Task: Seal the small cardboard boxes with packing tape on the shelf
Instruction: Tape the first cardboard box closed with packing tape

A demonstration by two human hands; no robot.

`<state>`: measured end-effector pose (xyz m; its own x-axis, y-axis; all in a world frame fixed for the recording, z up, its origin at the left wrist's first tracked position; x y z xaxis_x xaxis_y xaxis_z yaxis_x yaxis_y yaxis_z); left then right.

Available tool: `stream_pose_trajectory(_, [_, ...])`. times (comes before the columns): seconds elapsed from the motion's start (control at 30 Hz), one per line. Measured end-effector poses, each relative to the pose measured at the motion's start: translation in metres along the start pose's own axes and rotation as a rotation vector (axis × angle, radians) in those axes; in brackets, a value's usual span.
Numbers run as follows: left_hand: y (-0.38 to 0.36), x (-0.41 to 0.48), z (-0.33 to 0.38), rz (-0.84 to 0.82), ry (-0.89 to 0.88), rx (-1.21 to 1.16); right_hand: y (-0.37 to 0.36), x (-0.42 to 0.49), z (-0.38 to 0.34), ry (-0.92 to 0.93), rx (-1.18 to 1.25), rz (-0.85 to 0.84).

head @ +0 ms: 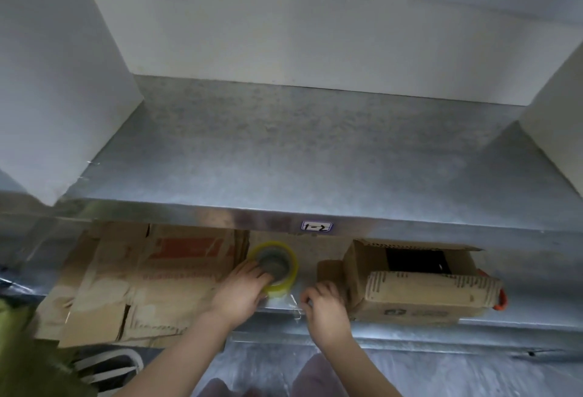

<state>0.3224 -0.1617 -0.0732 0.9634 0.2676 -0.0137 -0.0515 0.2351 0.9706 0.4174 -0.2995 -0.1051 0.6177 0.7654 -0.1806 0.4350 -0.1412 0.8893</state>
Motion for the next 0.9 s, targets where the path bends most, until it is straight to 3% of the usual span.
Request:
stream_pose_trajectory(0.13, [0.003,0.001,-0.009,-0.019,0.037,-0.153,0.020,-0.007,-0.006,-0.089,0.260,0.081])
stream_pose_trajectory(0.27, [0.025,0.001,0.003,-0.034,0.007,-0.312,0.037,-0.015,-0.009,-0.169,0.373,0.070])
stream_pose_trajectory(0.47, [0.065,-0.003,0.027,-0.068,-0.001,-0.325,0.074,-0.031,-0.010,-0.213,0.656,0.076])
stream_pose_trajectory(0.6, [0.090,0.000,0.054,-0.008,-0.006,-0.258,0.111,-0.045,0.005,-0.195,0.690,0.171])
stream_pose_trajectory(0.73, [0.124,0.018,0.091,0.109,-0.013,-0.306,0.171,-0.044,0.034,-0.120,0.491,0.254])
stream_pose_trajectory(0.9, [0.142,0.048,0.158,0.216,-0.035,-0.332,0.224,-0.044,0.089,-0.091,0.486,0.157])
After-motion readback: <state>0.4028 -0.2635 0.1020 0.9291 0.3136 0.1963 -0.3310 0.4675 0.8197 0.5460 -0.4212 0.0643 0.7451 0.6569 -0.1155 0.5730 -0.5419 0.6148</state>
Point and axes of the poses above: each hand's wrist, its own x-axis towards the middle knuckle, its own y-axis out of the back of the hand, z = x × y, the point moved 7 cm from there along x, towards the middle knuckle, and after that the axes turned 3 degrees about z, right-handed, at the moved point
